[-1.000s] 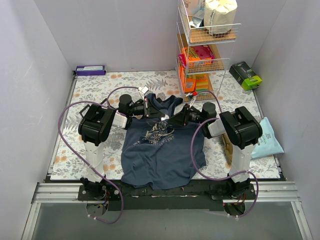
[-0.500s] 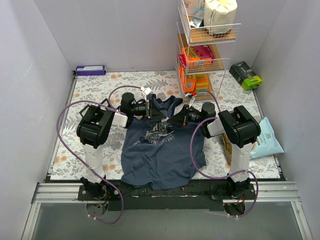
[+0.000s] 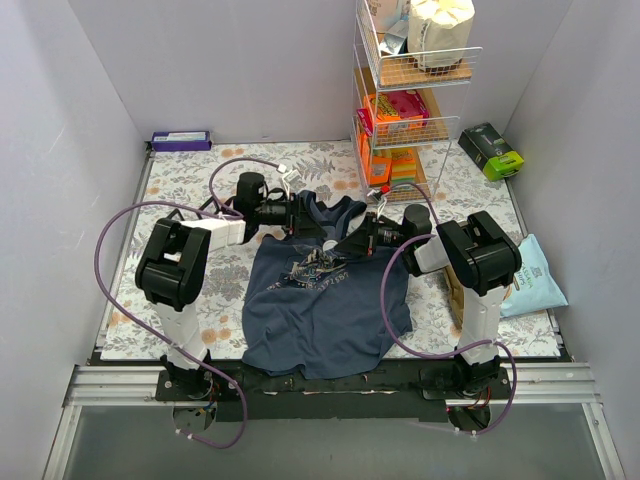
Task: Pin the brooch onto the clothing
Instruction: Pin the brooch to the clothes.
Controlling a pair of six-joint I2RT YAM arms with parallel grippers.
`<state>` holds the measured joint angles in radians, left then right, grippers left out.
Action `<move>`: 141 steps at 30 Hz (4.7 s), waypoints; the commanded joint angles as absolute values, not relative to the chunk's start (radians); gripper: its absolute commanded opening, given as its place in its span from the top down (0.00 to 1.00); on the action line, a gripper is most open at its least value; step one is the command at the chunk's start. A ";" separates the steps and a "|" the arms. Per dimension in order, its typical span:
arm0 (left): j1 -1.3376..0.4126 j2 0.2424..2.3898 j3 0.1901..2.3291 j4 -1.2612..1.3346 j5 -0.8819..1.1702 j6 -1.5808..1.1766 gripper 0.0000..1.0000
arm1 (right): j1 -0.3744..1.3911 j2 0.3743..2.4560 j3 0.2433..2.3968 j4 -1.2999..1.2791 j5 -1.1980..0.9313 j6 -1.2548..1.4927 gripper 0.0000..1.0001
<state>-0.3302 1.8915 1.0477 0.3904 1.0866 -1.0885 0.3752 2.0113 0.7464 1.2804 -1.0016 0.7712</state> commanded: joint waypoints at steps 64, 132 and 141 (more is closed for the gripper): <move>-0.382 2.032 0.873 0.718 1.058 -1.402 1.00 | 0.370 1.988 0.761 1.060 -1.037 0.482 0.21; -0.465 2.080 0.922 0.623 1.088 -1.240 1.00 | 0.414 2.224 0.854 1.038 -0.957 0.520 0.79; -0.479 2.036 0.925 0.606 1.115 -1.177 1.00 | 0.414 2.232 0.868 1.008 -0.972 0.555 0.94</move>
<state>-0.4095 2.0987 0.9100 0.6361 1.0317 -1.2285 0.3916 2.1822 0.8566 1.0950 -1.0264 0.5613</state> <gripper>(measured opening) 0.039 0.249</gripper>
